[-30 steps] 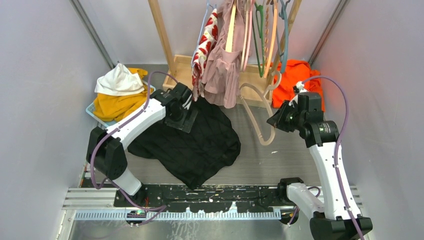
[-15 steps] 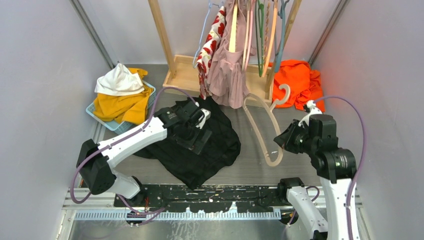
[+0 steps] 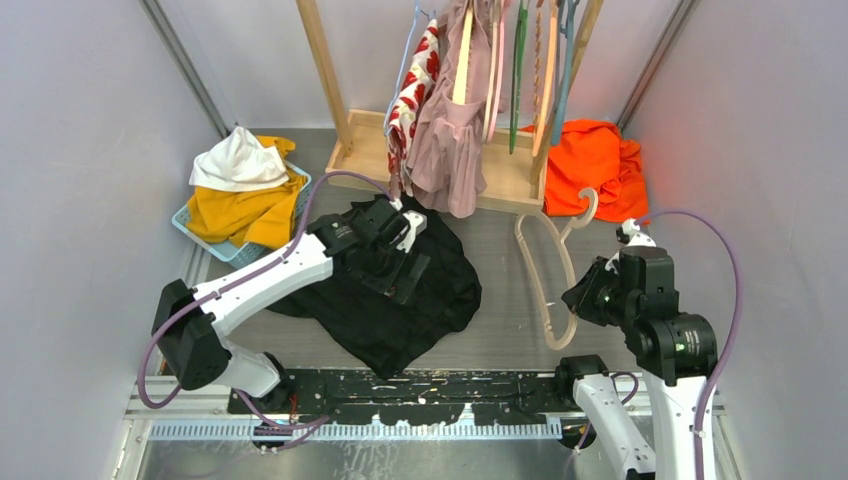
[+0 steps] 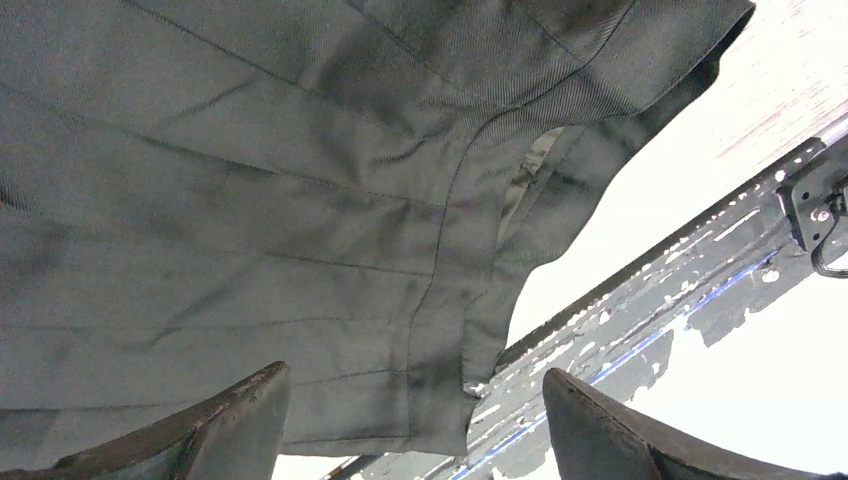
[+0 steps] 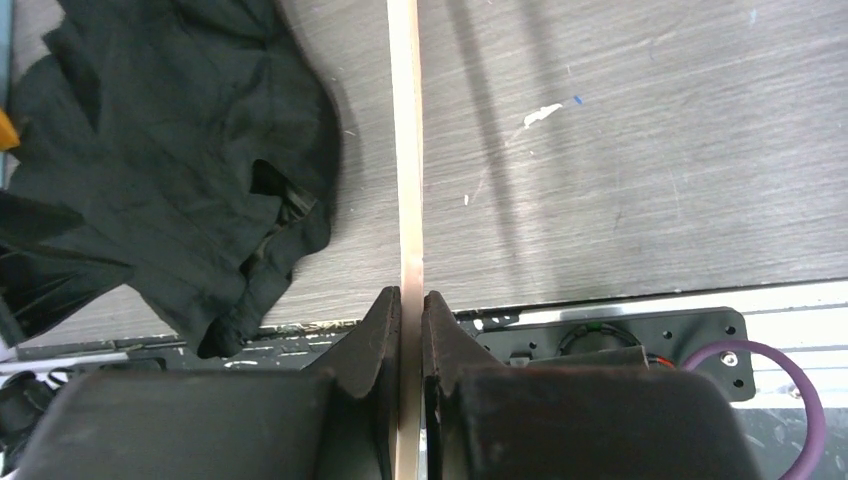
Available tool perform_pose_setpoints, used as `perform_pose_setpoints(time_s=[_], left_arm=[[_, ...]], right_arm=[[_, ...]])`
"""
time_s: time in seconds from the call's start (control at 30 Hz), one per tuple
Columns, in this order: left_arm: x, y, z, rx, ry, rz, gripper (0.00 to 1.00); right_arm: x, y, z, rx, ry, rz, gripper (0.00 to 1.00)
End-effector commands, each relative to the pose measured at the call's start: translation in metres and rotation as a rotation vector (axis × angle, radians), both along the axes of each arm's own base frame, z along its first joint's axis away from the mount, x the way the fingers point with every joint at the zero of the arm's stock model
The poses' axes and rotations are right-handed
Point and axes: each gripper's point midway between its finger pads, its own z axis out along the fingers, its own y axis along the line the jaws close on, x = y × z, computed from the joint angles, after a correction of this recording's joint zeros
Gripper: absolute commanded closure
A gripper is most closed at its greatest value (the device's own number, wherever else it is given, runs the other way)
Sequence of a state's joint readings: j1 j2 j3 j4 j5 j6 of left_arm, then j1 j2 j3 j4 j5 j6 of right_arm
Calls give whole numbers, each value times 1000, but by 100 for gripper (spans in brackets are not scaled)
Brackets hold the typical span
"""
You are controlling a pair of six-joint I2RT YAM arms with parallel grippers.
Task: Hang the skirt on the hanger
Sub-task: Hang the skirt on the hanger.
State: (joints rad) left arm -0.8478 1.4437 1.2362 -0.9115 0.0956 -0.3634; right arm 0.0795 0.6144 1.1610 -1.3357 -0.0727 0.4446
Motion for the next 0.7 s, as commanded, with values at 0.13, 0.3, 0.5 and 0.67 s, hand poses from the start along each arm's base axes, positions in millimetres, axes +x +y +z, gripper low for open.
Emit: perform_pose_setpoints(time_s=[0.13, 0.3, 0.5, 0.67], left_arm=[[6, -14, 17, -87, -42, -25, 7], [4, -13, 20, -104, -49, -24, 7], [3, -11, 25, -117, -61, -17, 7], [3, -10, 24, -113, -64, -12, 7]], right_arm=[[38, -5, -17, 4, -35, -83, 99], [62, -8, -14, -4, -58, -119, 99], [94, -17, -24, -62, -57, -152, 99], [121, -18, -38, -69, -55, -169, 99]])
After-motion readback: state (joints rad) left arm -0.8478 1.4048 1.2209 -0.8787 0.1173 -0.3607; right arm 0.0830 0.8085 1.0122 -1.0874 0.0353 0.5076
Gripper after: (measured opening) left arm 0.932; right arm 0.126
